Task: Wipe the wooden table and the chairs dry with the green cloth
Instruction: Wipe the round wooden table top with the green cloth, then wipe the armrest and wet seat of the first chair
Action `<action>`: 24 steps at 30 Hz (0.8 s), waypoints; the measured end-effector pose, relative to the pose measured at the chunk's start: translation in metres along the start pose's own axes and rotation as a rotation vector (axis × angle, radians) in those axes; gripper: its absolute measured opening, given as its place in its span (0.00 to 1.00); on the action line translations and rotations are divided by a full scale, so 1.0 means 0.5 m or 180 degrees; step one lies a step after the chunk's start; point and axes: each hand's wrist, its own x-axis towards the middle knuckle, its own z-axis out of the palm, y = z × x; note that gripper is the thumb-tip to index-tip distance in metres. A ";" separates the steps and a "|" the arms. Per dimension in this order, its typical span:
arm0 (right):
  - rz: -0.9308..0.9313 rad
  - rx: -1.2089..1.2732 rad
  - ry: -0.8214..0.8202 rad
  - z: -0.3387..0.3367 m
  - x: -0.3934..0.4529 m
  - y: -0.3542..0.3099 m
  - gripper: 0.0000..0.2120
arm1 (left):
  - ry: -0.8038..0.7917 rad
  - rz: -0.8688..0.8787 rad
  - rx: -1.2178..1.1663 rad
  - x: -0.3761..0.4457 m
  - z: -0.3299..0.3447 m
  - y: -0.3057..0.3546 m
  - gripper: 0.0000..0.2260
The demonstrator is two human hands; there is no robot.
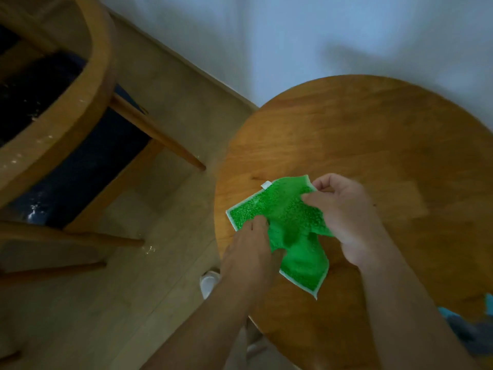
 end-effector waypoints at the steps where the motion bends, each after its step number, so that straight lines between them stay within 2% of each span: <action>1: -0.0037 0.0035 -0.0137 0.007 -0.009 -0.010 0.07 | -0.0042 -0.0069 -0.0077 0.010 -0.001 0.002 0.18; 4: -0.0216 0.0017 -0.0192 0.031 -0.019 -0.028 0.05 | -0.0008 -0.0002 0.0098 0.038 0.000 0.006 0.11; 7: -0.0456 0.0134 0.0156 0.042 -0.010 -0.030 0.06 | 0.0216 0.0197 -0.0068 0.043 -0.015 -0.020 0.05; 10: -0.0817 0.0263 0.0202 0.041 -0.006 -0.035 0.14 | 0.0582 0.0154 -0.0620 0.014 -0.069 -0.061 0.08; 12: -0.1006 -0.0050 -0.0100 0.056 -0.013 -0.051 0.17 | 0.0807 0.0123 -0.0819 -0.009 -0.124 -0.094 0.09; 17: -0.0784 -0.0846 -0.0930 0.151 -0.026 -0.118 0.19 | 0.1106 0.0040 -0.0917 -0.052 -0.281 -0.191 0.07; 21: -0.1614 -0.2114 -0.0743 0.269 -0.038 -0.196 0.16 | 0.1373 -0.0029 -0.0842 -0.085 -0.394 -0.274 0.06; 24: -0.1949 -0.2037 -0.0924 0.360 -0.053 -0.248 0.11 | 0.1600 -0.0123 -0.0740 -0.113 -0.461 -0.348 0.07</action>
